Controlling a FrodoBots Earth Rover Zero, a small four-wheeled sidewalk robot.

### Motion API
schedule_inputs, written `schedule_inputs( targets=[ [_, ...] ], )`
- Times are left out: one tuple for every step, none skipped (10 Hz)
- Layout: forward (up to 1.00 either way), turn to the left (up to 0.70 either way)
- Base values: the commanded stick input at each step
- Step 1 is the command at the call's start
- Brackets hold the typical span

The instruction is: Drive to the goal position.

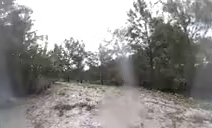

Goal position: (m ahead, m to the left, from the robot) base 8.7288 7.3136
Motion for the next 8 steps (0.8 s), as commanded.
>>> schedule_inputs(
  targets=[
    [0.60,0.00],
    [0.60,0.00],
    [0.60,0.02],
    [0.60,0.15],
    [0.60,0.15],
    [0.60,0.15],
    [0.60,0.15],
    [0.60,0.10]
  ],
)
